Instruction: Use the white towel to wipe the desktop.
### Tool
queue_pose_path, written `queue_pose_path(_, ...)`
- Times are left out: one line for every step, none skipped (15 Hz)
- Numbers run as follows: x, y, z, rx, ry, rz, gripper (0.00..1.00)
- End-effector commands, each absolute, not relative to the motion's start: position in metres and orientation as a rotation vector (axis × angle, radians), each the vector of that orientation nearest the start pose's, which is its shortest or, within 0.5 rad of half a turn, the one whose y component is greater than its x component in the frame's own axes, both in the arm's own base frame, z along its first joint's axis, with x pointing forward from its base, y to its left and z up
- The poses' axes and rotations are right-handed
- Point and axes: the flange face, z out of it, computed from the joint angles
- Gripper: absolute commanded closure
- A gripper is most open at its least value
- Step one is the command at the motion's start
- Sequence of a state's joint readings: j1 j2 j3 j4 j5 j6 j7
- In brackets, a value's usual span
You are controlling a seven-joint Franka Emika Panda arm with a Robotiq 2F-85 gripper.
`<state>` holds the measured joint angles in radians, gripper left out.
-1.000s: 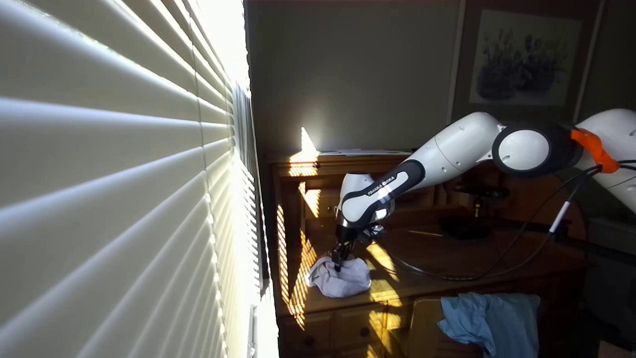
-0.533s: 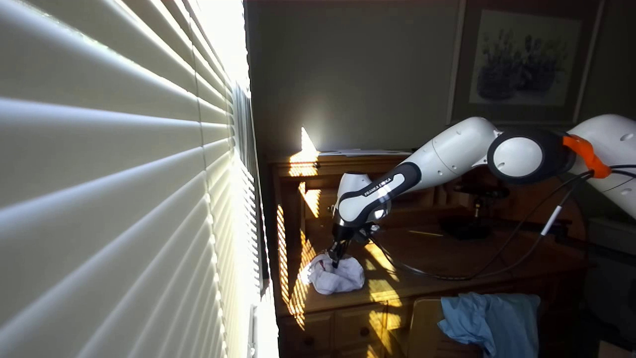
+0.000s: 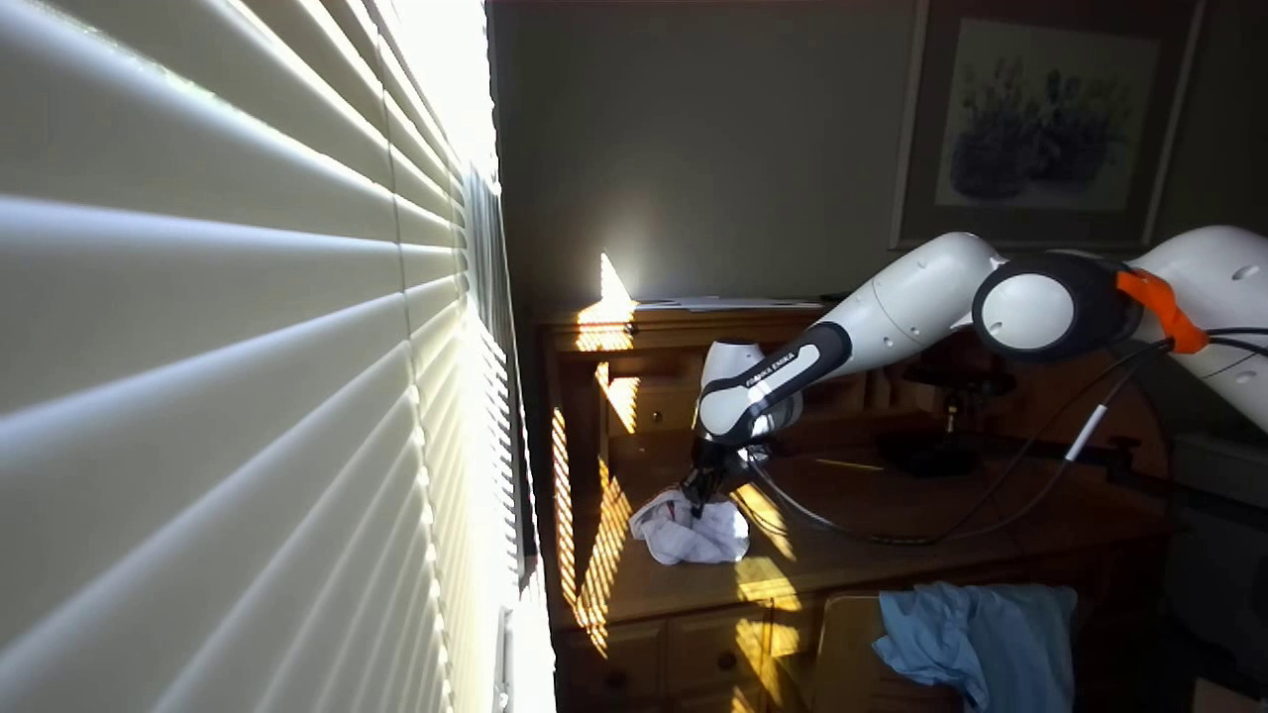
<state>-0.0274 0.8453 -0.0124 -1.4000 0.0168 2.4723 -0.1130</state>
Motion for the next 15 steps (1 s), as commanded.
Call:
queue_pose_path(0.728,-0.067,0.233,-3.102,0.187,-0.429,0.98)
queue_pose_path(0.721,-0.079,0.231,-3.098,0.270,-0.443,0.98)
queue_pose_path(0.713,-0.091,0.227,-3.088,0.352,-0.451,0.98)
queue_pose_path(0.705,-0.102,0.223,-3.078,0.433,-0.467,0.98)
queue_pose_path(0.696,-0.112,0.218,-3.072,0.505,-0.474,0.98)
queue_pose_path(0.686,-0.122,0.212,-3.066,0.572,-0.475,0.98)
queue_pose_path(0.677,-0.133,0.208,-3.061,0.663,-0.482,0.98)
queue_pose_path(0.668,-0.142,0.203,-3.050,0.749,-0.485,0.98)
queue_pose_path(0.659,-0.151,0.199,-3.040,0.825,-0.483,0.98)
queue_pose_path(0.651,-0.159,0.198,-3.029,0.907,-0.486,0.98)
queue_pose_path(0.644,-0.167,0.197,-3.026,0.974,-0.481,0.98)
queue_pose_path(0.637,-0.175,0.199,-3.019,1.054,-0.491,0.98)
queue_pose_path(0.632,-0.182,0.200,-3.012,1.138,-0.501,0.98)
queue_pose_path(0.629,-0.187,0.201,-3.015,1.194,-0.502,0.98)
queue_pose_path(0.629,-0.189,0.201,-3.009,1.217,-0.505,0.98)
